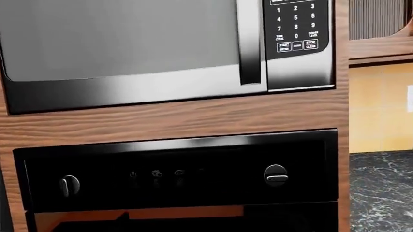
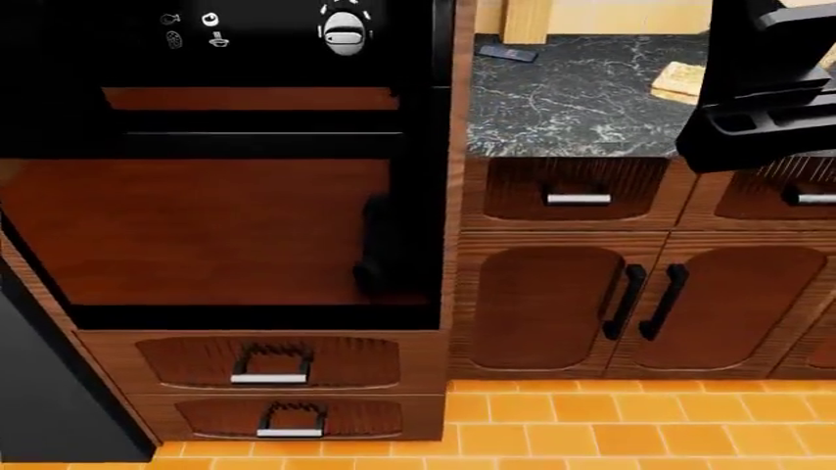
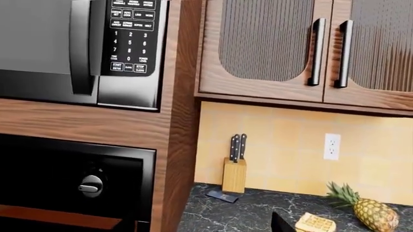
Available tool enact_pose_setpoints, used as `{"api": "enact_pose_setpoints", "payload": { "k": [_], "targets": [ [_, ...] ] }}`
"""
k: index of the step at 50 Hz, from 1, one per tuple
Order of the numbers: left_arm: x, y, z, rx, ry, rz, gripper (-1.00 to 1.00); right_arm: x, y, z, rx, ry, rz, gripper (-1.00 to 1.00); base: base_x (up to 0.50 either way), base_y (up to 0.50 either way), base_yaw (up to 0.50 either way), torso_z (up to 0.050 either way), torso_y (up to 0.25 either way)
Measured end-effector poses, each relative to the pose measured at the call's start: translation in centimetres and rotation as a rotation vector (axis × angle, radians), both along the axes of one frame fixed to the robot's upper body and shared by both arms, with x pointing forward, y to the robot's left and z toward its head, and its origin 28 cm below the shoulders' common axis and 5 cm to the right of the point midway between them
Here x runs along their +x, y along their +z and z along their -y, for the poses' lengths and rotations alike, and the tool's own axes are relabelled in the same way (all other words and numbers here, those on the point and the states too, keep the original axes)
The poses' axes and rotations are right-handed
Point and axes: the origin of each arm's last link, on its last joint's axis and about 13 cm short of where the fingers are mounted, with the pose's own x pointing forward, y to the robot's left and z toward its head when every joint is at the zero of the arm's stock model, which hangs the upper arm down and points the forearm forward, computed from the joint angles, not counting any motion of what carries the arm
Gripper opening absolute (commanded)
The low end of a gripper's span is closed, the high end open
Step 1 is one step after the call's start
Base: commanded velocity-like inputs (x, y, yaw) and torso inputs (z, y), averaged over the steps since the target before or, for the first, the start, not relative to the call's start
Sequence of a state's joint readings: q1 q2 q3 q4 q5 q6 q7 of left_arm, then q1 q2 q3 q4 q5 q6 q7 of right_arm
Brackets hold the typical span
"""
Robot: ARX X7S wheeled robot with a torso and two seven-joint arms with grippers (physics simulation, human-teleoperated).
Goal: Open the microwave door
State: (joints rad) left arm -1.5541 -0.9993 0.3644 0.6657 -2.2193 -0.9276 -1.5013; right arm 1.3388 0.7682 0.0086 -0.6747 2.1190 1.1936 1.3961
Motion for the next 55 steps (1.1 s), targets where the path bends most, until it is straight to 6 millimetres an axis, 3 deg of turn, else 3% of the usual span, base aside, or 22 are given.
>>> {"api": "enact_pose_setpoints", "payload": {
  "k": [44,55],
  "targets": [
    [-0.6,0.6,0.0,-0.005,-0.003,0.044,1.00,-0.9,-0.1,-0.4,-0.052,0.018,0.057,1.00,0.42,-0.03,0.00,0.000,0.001],
    [-0.8,1.6,0.3,-0.008,-0.018,0.073,1.00,-1.0,-0.4,-0.3,-0.049,0.014,0.055,1.00,0.05,0.00,0.00,0.000,0.001]
  ]
}}
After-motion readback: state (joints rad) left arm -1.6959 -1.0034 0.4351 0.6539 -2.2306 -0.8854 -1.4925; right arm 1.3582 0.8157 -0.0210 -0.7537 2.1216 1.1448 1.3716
